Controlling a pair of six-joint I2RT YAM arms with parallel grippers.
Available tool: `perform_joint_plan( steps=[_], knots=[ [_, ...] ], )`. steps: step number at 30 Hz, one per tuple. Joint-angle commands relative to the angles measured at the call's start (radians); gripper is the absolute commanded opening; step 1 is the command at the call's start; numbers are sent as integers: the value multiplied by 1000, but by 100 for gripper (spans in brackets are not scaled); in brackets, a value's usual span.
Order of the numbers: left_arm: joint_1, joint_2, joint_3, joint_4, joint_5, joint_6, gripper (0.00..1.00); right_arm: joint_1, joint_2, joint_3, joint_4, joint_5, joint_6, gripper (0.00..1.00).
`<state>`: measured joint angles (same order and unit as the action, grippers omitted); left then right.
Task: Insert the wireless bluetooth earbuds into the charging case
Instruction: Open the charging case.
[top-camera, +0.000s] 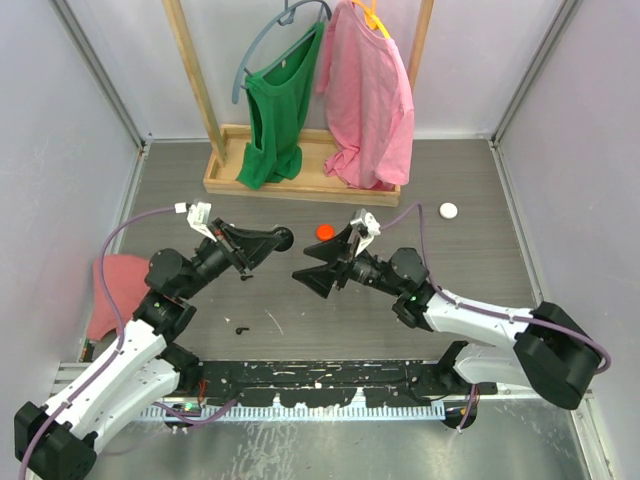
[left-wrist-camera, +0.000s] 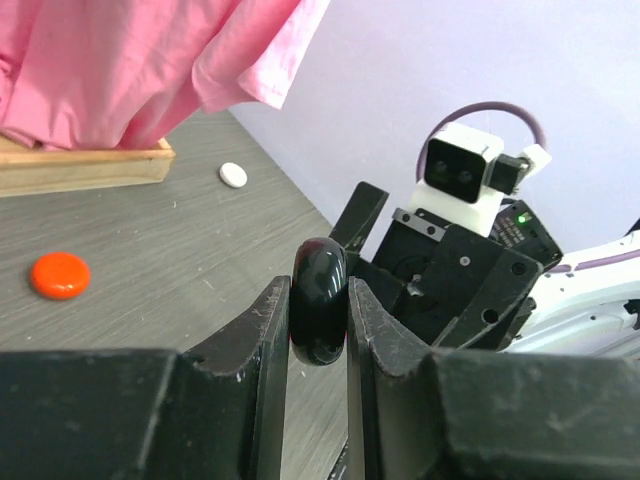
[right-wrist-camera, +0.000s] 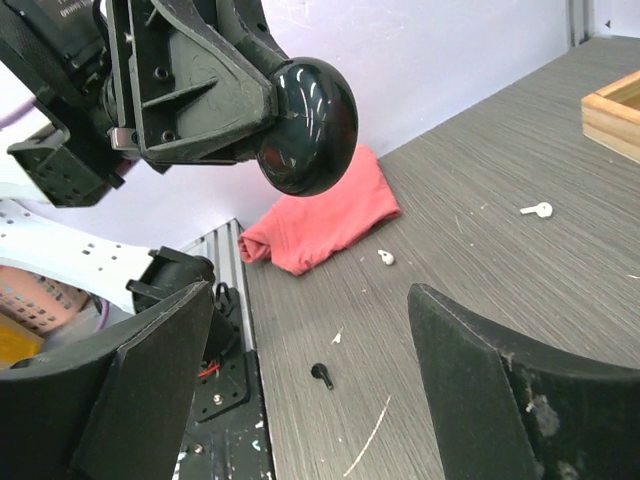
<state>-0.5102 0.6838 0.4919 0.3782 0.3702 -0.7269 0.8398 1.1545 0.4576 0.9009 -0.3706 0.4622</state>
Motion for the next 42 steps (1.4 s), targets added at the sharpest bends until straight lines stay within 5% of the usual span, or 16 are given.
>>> perform_joint_plan(
  steps=[1, 24, 42],
  knots=[
    [-14, 4, -22, 228, -3, -73, 3, -15, 44, 5, 267, -43, 98, 83],
    [-131, 89, -30, 399, -44, -75, 3, -74, 168, 103, 544, -139, 270, 61],
    [-143, 102, -4, 389, 13, -74, 4, -123, 193, 95, 624, -262, 326, 27]
  ],
)
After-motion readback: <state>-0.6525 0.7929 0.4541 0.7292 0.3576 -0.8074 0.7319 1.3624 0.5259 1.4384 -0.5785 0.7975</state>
